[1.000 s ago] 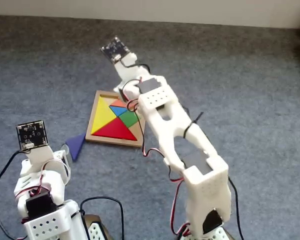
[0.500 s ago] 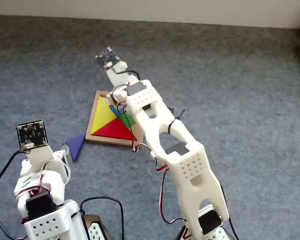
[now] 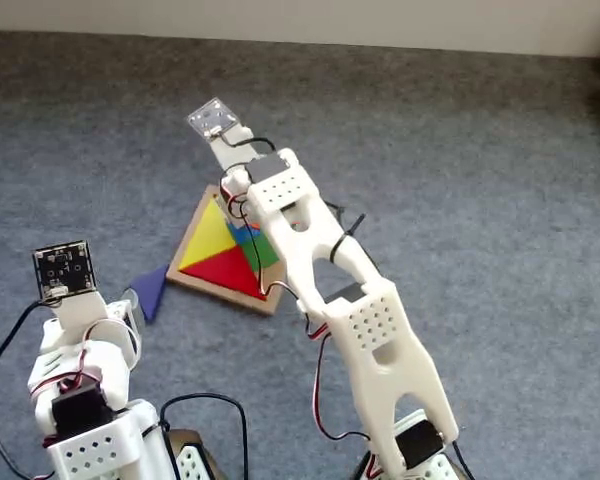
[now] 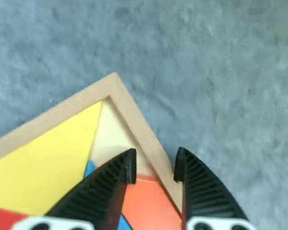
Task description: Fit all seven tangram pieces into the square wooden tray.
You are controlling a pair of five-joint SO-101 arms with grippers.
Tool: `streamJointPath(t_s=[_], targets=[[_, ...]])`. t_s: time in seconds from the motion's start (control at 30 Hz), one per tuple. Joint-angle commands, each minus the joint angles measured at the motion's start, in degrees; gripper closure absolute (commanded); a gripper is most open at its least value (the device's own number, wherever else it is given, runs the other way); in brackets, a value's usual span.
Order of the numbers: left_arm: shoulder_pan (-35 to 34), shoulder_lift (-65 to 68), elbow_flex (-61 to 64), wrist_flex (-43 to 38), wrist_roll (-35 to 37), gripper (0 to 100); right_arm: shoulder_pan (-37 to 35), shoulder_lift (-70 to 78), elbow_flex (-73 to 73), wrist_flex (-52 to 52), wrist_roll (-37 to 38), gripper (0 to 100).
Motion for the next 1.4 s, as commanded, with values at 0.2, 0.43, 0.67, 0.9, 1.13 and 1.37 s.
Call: streamJointPath(t_s=[0.2,0.43,0.67,0.9,1.13,1.37], targets=[[-0.31,-0.48,-0.31,-1.05,-0.44,79,7.34,-0.57,-11.03,25.98,0.53,86.0],[-0.22,-0.48,-0.31,-1.05,-0.44,79,7.78,-0.75,-10.95,36.18,6.59,86.0],[-0.22,-0.48,-0.31,-1.05,-0.44,79,8.84,-1.19,-19.12,35.65,7.91,86.1],[-0.22,-0.48,-0.31,-1.05,-0.44,79,3.74,4.44,-30.2,27.91,0.79,86.1],[-0.22,-0.48,-0.31,-1.05,-0.44,79,1.19,13.67,-35.3,21.41,0.09,86.1],[-0.22,-0.48,-0.31,-1.05,-0.44,79,0.84,20.53,-42.33,21.85,0.35,86.1]])
